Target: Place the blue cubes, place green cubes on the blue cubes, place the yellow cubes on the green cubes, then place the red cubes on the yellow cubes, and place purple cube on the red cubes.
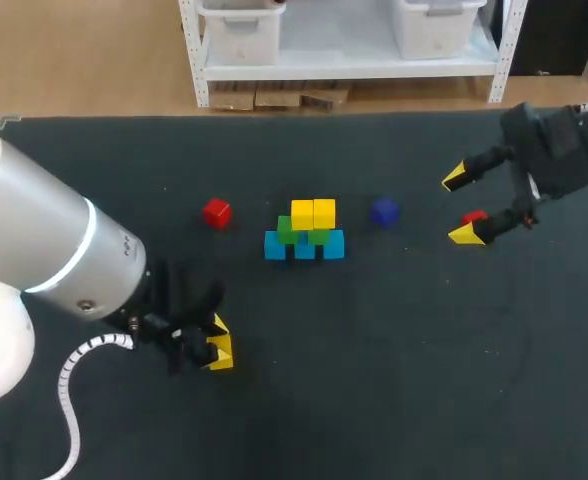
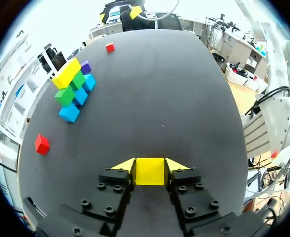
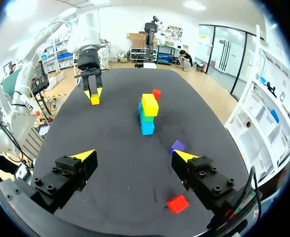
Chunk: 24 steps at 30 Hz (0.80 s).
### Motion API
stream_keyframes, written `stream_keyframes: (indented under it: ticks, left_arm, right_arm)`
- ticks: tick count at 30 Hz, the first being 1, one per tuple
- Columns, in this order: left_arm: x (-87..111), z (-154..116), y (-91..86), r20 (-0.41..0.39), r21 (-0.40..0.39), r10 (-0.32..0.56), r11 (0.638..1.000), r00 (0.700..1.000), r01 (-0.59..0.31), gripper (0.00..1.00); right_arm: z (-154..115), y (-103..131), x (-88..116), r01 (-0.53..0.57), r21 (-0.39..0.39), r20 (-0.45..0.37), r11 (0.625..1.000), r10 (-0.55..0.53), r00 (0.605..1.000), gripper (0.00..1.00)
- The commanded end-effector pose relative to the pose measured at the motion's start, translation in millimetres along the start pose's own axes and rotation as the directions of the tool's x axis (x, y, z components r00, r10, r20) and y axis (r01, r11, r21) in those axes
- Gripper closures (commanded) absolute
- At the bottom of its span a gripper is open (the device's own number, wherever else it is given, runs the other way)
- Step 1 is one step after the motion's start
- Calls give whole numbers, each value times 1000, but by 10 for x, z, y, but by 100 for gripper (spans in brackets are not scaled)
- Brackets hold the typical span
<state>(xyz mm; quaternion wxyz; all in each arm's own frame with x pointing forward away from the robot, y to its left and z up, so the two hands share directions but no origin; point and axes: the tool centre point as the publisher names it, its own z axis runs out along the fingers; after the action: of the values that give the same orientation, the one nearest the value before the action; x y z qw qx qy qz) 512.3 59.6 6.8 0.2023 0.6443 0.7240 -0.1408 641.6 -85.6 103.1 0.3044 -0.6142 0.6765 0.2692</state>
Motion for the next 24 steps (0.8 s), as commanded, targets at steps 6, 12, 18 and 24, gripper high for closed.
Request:
stream_keyframes:
  ticks: [6,12,18,24]
  left_arm:
    - [-117,-191,192,-22,19,42,999,999,-41,100]
    - [-217,-364,510,-39,32,90,995,995,-89,100]
    - [-339,-426,943,-28,25,137,990,990,-137,100]
    - [-508,-398,1321,-2,13,161,987,987,-161,100]
  right_arm:
    - [7,-7,5,1,-1,3,1000,-1,1000,0]
    - [7,-7,5,1,-1,3,1000,-1,1000,0]
    - [7,-7,5,1,-1,3,1000,-1,1000,0]
    - [7,-7,5,1,-1,3,1000,-1,1000,0]
